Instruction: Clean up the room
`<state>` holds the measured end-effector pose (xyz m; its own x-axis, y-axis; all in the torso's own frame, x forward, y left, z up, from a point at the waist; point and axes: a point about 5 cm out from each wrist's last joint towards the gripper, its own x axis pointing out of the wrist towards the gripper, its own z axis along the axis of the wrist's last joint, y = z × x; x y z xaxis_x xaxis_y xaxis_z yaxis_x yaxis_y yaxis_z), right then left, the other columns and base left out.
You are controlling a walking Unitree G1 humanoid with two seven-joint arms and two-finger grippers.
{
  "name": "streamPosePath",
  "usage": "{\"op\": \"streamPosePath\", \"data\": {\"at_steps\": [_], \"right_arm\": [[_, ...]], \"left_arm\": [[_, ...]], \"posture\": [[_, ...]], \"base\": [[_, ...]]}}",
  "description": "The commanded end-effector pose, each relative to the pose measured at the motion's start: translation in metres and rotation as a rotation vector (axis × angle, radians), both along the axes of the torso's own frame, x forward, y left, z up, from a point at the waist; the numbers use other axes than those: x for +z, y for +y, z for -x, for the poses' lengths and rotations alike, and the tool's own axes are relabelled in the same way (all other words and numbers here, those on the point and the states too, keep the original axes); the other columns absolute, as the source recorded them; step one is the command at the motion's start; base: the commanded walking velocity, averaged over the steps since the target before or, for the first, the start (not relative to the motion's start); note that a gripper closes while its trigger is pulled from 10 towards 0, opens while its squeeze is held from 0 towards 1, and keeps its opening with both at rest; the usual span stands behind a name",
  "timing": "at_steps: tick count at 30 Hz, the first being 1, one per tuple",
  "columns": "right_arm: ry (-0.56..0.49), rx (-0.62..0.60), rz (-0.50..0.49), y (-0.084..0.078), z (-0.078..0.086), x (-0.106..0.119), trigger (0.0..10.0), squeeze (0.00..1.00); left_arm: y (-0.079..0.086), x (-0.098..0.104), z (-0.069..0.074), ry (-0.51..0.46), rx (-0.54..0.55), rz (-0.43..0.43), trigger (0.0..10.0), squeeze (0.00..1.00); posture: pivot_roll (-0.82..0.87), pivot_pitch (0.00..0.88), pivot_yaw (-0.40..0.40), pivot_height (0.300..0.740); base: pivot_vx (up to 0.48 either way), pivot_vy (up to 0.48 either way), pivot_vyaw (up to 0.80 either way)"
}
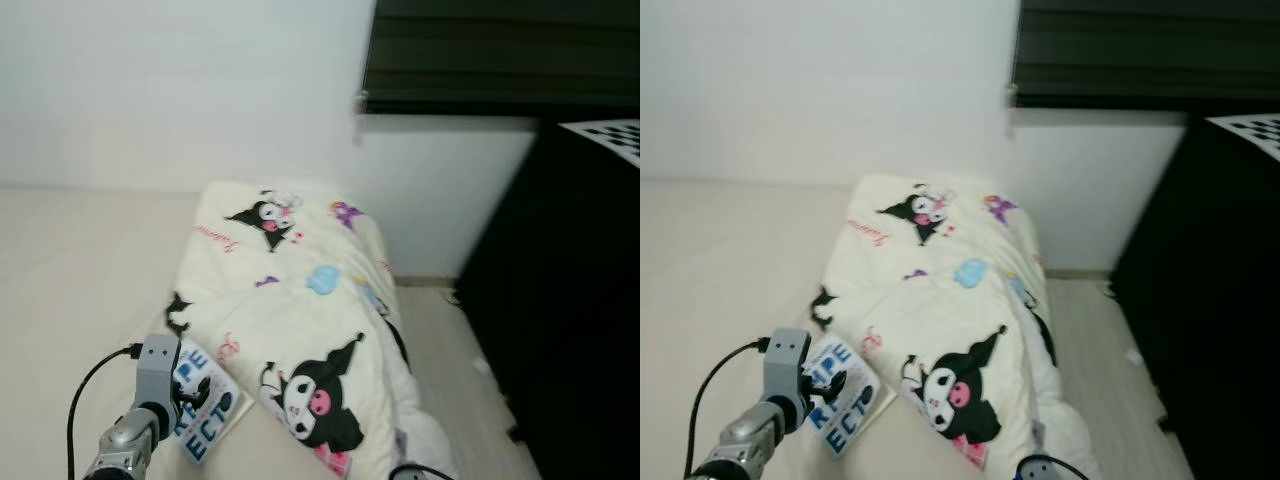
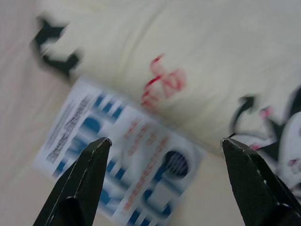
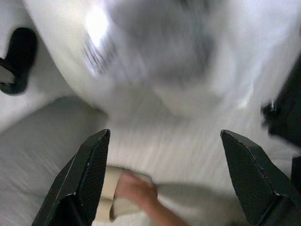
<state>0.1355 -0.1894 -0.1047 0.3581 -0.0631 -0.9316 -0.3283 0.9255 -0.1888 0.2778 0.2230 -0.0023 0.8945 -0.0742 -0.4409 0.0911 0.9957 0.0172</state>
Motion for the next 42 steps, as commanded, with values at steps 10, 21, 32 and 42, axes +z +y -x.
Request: {"op": "streamPosePath", "data": {"at_steps": [10, 21, 32, 42], "right_arm": [[-0.041, -0.164, -0.029, -0.002, 0.008, -0.002, 10.0, 0.0], [-0.536, -0.106, -0.18, -0.043, -0.106, 0.072, 10.0, 0.0], [-0.988, 0.015, -0.256, -0.039, -0.188, 0.171, 10.0, 0.0], [-0.805, 0.325, -0.646, 0.067, -0.185, 0.163, 10.0, 0.0]], "left_arm": [[-0.002, -0.007, 0.006, 0.049, -0.04, 0.022, 10.0, 0.0], [-0.004, -0.003, 0.002, 0.039, -0.073, -0.033, 10.0, 0.0], [-0.008, 0.0, -0.003, 0.018, -0.064, -0.039, 10.0, 0.0], [-0.015, 0.009, -0.012, -0.058, -0.018, -0.028, 10.0, 0.0]], "posture": [[0.01, 0.0, -0.065, 0.74], [0.0, 0.0, -0.056, 0.74], [0.0, 0.0, -0.053, 0.74], [0.01, 0.0, -0.044, 0.7]], "base": [[0.0, 0.0, 0.0], [-0.153, 0.0, 0.0], [0.0, 0.0, 0.0], [0.0, 0.0, 0.0]]}}
